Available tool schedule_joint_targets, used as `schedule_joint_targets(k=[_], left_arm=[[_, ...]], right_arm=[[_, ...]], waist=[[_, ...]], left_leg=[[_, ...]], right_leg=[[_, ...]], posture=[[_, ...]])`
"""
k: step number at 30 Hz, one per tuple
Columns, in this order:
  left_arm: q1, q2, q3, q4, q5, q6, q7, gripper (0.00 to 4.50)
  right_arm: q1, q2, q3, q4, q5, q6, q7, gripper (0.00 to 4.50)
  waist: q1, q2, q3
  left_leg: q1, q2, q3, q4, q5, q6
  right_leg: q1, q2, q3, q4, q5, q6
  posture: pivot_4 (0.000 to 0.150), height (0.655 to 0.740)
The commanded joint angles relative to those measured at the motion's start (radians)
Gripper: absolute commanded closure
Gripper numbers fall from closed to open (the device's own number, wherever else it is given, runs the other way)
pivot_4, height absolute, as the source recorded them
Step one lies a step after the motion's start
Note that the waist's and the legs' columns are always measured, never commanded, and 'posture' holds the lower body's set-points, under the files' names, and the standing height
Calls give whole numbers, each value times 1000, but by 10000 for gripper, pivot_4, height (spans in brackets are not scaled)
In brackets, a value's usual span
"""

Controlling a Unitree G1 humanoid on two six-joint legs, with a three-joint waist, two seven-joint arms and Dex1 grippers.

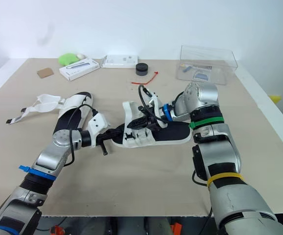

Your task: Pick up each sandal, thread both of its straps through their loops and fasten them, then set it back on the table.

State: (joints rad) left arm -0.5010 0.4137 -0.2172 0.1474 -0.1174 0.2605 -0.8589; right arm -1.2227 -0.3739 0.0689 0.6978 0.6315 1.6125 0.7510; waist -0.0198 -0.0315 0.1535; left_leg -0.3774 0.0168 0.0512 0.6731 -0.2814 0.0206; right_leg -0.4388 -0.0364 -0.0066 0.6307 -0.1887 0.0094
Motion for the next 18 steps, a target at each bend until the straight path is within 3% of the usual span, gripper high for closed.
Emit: schedule_joint_targets(k=[1,9,18], left_arm=[[43,0,-62,52,40,37,-19,45000],[45,-2,-62,51,39,39,-18,45000],[46,-2,-58,50,37,39,-16,45000]], right_arm=[[-4,-16,-4,-42,17,2,-3,44645],[24,-25,0,-72,-15,-5,-21,44645],[107,-52,105,-162,-84,-139,3,44645]], waist=[[0,0,0],[0,0,0],[0,0,0]], left_leg=[[0,0,0,0,0,0],[0,0,0,0,0,0],[0,-1,0,0,0,0]], right_leg=[[0,0,0,0,0,0],[0,0,0,0,0,0],[0,-1,0,0,0,1]], posture=[[1500,7400],[1500,7400],[1500,7400]])
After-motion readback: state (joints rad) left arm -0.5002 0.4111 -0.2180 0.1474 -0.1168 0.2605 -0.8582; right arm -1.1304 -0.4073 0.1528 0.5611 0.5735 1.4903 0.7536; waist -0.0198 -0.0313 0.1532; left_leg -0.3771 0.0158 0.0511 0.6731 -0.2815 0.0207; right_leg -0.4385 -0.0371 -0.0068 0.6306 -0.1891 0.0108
